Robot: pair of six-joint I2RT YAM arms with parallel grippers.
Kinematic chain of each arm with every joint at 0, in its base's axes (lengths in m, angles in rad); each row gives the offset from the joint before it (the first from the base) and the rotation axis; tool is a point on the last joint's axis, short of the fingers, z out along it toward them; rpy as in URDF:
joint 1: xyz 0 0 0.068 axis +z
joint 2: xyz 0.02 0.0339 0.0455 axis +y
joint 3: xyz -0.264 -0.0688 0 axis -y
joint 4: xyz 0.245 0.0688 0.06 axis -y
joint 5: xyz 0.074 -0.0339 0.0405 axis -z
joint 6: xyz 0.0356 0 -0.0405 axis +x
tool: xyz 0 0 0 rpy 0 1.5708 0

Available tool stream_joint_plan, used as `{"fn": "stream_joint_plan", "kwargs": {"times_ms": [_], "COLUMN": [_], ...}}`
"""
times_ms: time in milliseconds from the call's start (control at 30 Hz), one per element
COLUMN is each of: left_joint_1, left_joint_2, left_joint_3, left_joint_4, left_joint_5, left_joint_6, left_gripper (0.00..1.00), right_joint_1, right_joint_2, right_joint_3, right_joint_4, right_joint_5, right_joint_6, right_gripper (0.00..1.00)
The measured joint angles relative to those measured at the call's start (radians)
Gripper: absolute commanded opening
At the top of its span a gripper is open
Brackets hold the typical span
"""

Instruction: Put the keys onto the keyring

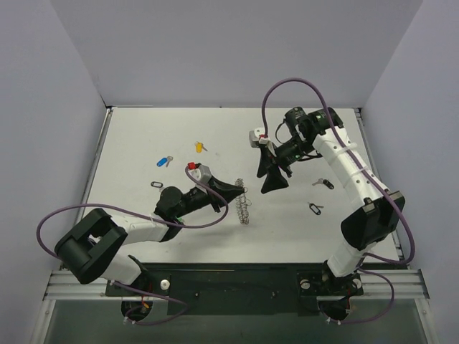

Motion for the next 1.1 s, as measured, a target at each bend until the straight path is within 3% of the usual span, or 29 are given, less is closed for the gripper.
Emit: {"fn": "stream_joint_plan", "kwargs": {"times_ms": [267,567,800,1033,1067,1100], "left_joint_1": [0.000,0.000,0.000,0.000,0.000,0.000], "left_joint_2": [-0.005,-0.011,-0.017,-0.026,-0.027,-0.027], "left_joint_3": [0.024,0.030,0.030,0.030,0.029,0.029], "left_joint_4": [0.004,0.004,0.003,-0.004,-0.005,-0.006], "left_joint_5": [0.000,0.000,0.000,0.001,0.001,0.001], "left_joint_6": [-0.029,-0.041,-0.042,-0.041,-0.040,-0.040], "left_gripper": [0.00,0.00,0.00,0.00,0.02,0.09], "right_joint_1": [0.054,0.093,0.117,0.126,0.129,0.133], "right_joint_2": [0.090,0.100,0.100,0.100,0.100,0.100], "right_joint_3": [0.026,0.026,0.026,0.027,0.029,0.032], "right_joint_4": [0.042,0.072,0.089,0.098,0.101,0.103], "right_joint_5": [-0.026,-0.022,-0.013,0.003,0.012,0.022], "right_joint_6": [0.004,0.026,0.044,0.062,0.077,0.095], "right_gripper": [0.47,0.30,0.00,0.00,0.00,0.00]}}
